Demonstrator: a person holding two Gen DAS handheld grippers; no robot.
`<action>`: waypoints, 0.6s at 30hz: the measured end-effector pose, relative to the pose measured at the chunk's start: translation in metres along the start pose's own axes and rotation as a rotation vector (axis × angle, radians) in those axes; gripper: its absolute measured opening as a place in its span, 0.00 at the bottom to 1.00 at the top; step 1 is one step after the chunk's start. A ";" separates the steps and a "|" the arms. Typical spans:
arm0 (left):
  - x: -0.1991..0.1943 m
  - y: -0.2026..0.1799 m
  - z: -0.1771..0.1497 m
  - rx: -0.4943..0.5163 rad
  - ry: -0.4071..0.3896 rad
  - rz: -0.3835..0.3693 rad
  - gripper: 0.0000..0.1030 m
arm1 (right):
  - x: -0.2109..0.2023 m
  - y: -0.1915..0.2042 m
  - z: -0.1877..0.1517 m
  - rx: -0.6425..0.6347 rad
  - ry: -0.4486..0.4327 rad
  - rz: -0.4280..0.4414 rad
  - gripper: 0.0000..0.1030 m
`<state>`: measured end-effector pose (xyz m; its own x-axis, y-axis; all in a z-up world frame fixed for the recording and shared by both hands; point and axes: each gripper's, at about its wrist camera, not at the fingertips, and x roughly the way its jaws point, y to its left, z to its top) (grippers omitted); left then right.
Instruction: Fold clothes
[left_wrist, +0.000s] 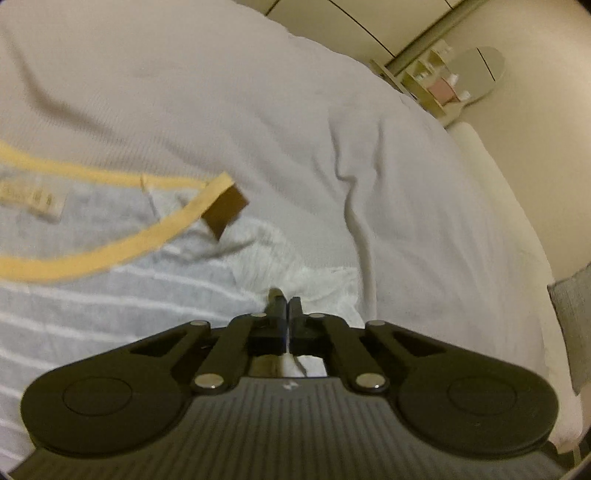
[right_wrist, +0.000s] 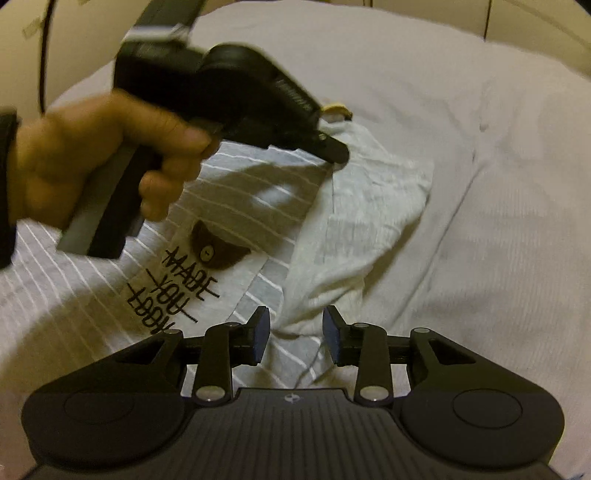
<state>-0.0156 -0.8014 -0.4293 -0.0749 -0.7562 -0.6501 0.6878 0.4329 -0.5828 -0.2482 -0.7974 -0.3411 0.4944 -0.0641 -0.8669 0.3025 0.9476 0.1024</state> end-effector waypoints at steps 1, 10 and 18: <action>0.000 0.000 0.004 0.009 -0.001 0.002 0.00 | 0.003 0.004 0.002 -0.010 -0.002 -0.017 0.35; 0.003 -0.004 0.014 0.052 0.009 0.015 0.00 | 0.027 0.013 0.006 -0.081 0.032 -0.086 0.08; 0.003 0.004 0.025 0.073 -0.007 0.076 0.00 | 0.032 0.016 -0.006 -0.131 0.093 -0.002 0.20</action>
<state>0.0054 -0.8141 -0.4217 -0.0157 -0.7258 -0.6877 0.7422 0.4524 -0.4944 -0.2329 -0.7826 -0.3705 0.4142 -0.0420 -0.9092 0.1915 0.9806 0.0419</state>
